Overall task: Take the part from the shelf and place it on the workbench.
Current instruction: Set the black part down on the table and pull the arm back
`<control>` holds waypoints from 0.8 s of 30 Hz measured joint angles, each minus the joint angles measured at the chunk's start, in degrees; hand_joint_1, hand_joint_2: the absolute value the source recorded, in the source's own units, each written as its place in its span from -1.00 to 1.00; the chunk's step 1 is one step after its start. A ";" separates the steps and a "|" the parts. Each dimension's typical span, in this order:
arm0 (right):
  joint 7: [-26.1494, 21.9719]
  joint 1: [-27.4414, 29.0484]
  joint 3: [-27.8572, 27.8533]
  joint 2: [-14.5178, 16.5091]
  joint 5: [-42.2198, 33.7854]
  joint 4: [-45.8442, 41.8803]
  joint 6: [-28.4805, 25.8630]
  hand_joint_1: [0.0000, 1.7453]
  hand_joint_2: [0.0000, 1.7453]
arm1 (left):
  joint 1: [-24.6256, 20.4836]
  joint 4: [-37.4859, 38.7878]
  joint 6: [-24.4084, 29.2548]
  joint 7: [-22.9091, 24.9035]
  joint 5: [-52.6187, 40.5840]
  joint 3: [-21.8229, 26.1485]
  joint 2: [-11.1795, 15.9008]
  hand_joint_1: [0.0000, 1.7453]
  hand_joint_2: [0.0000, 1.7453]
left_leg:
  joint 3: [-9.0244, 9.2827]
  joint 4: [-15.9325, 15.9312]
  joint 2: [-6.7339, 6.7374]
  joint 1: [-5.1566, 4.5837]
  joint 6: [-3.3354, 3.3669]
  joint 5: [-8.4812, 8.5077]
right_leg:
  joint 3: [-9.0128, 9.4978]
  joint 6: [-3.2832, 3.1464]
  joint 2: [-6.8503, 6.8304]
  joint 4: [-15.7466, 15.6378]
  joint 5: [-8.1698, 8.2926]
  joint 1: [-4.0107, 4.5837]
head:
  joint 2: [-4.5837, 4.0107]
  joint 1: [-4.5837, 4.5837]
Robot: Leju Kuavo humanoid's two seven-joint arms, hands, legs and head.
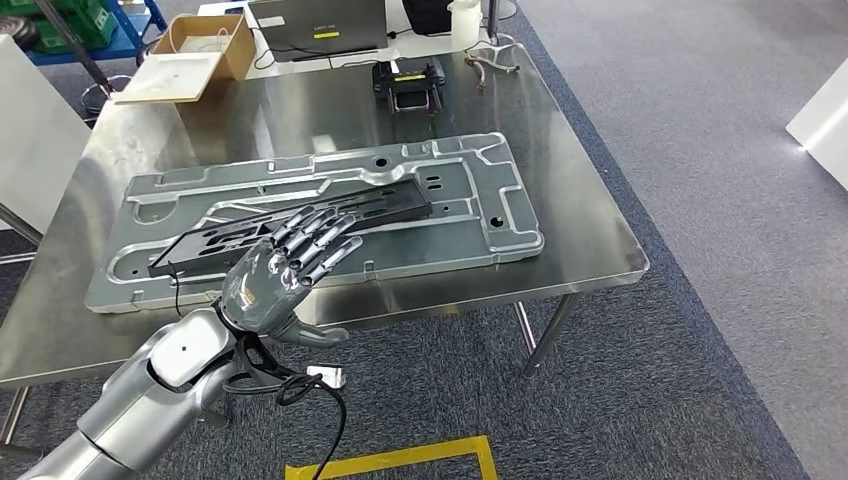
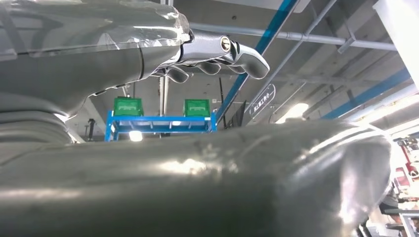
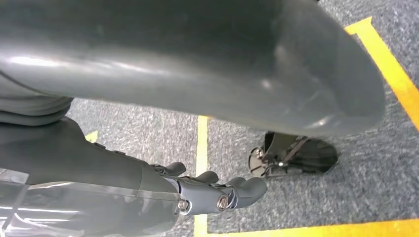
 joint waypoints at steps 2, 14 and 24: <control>0.01 -0.05 0.01 0.06 -0.01 0.01 0.01 -1.00 -1.00 | -0.11 -0.03 0.02 0.00 0.00 0.05 0.00 -1.00 -1.00 | 5.44 -7.79 0.04 -0.53 1.16 2.43 | -0.57 0.05 -0.04 0.09 0.59 0.33 | 0.00 0.01; 0.01 -0.12 0.01 0.28 -0.09 0.00 -0.03 -1.00 -1.00 | -0.23 -0.31 0.32 -0.11 -0.07 0.07 -0.11 -1.00 -1.00 | 5.51 -16.90 0.70 -1.13 3.44 8.81 | -5.21 3.27 -0.02 14.29 -8.11 -0.13 | 0.00 0.02; -0.01 -0.08 0.01 0.28 -0.08 0.01 -0.01 -1.00 -1.00 | -0.07 -1.05 0.42 -0.27 -0.52 0.08 0.02 -1.00 -1.00 | 0.91 -14.15 0.43 -1.27 0.79 10.17 | 4.83 0.43 -0.24 -1.77 -2.46 -0.04 | 0.00 0.02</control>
